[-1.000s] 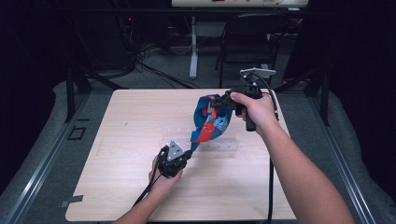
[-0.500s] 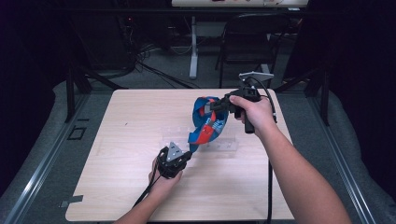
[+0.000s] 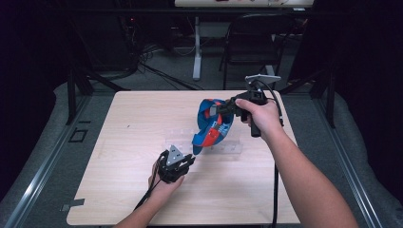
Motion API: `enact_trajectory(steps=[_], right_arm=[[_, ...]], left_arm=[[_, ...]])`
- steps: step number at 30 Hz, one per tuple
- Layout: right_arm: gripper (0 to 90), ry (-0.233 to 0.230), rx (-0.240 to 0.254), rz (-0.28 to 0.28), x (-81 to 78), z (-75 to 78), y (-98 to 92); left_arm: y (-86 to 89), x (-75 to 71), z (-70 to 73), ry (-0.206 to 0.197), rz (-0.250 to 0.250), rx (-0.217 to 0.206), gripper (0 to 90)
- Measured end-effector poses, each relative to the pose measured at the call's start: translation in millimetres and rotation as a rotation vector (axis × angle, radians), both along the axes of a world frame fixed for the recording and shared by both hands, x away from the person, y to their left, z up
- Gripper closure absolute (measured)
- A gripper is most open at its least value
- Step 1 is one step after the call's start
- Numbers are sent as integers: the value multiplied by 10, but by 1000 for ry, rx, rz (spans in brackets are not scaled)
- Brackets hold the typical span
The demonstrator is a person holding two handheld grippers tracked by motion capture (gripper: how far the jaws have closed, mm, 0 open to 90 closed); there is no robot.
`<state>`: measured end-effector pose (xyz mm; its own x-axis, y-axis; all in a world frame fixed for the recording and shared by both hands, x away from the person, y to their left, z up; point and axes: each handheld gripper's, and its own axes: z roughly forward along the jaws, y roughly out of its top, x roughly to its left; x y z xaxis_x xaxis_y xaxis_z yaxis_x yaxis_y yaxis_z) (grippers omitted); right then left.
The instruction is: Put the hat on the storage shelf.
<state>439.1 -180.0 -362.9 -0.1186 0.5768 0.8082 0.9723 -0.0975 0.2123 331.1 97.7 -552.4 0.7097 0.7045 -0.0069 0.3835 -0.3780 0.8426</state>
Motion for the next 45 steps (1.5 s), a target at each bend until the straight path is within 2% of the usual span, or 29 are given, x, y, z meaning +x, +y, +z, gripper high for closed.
enact_trajectory(steps=[13, 23, 24, 27, 29, 30, 32, 33, 35, 40, 41, 45], right_arm=[[778, 0, -56, -4, 11, -104, -70], [777, 8, -76, -37, 8, -207, -130], [777, 10, -85, -21, 8, -221, -149], [771, 13, -105, -33, -1, -254, -154], [762, 13, -117, -23, -7, -278, -176], [758, 11, -113, -39, -10, -300, -181], [756, 13, -119, -35, -13, -309, -194], [751, 11, -117, -55, -20, -317, -184], [723, -1, -156, -34, -33, -330, -208], [659, -41, -261, -28, -115, -350, -220], [659, -41, -261, -28, -115, -350, -220], [623, -88, -339, -15, -212, -398, -229]], left_arm=[[172, -58, 50, 10, 3, 4, 741], [357, -97, 85, 60, 24, -1, 676], [376, -96, 82, 65, 24, 2, 665], [421, -112, 77, 79, 24, 4, 639], [448, -125, 62, 90, 32, -12, 621], [483, -131, 45, 98, 35, -22, 605], [497, -134, 34, 96, 43, -22, 602], [515, -130, 24, 101, 38, -22, 598], [545, -117, 19, 106, 43, -23, 588], [594, -100, 2, 107, 50, -15, 566], [602, -97, -6, 108, 52, -11, 566], [626, -89, -16, 108, 56, -5, 554]])
